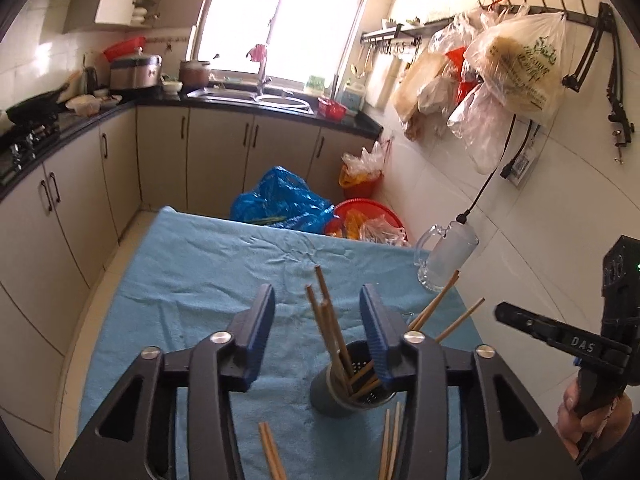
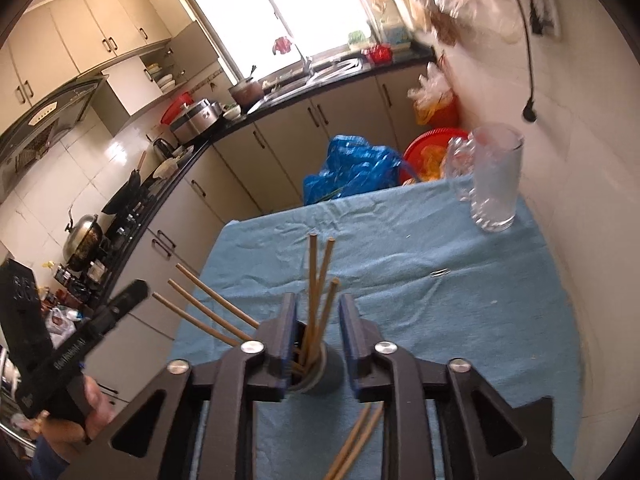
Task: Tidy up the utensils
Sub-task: 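Move both open grippers back down to the remaining chopsticks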
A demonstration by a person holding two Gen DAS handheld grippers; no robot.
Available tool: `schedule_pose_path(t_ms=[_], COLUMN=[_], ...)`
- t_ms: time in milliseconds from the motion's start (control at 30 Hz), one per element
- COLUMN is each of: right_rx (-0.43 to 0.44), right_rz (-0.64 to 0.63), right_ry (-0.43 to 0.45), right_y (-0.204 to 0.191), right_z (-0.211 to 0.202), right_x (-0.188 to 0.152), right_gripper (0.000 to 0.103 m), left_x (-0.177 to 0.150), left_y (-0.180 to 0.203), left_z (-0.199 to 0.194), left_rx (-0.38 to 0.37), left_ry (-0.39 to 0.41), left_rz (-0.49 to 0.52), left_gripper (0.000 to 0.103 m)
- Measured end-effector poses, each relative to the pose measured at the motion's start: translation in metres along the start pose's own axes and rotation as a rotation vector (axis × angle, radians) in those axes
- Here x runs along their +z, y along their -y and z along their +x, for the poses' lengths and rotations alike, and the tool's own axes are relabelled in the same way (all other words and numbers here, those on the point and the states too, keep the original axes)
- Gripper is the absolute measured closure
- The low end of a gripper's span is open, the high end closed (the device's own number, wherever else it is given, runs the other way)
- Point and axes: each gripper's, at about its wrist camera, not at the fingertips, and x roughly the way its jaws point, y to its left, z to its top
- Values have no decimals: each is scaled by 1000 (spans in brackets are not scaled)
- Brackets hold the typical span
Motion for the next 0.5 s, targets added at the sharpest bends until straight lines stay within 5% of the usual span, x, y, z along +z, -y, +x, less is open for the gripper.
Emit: schedule_pose_path(t_ms=[200,500], right_rx=[-143,-248], right_rz=[-99,-34], right_ry=[96,103], right_y=[-9,-14], right_z=[-47,-91], right_x=[-34,-102], right_gripper=[23,11], left_x=[-40,-96], left_y=[-21,-56], left_z=[-31,-63], left_rx=[40,106], left_ry=[-17,-75], left_rz=[-9,19], left_gripper=[47,42])
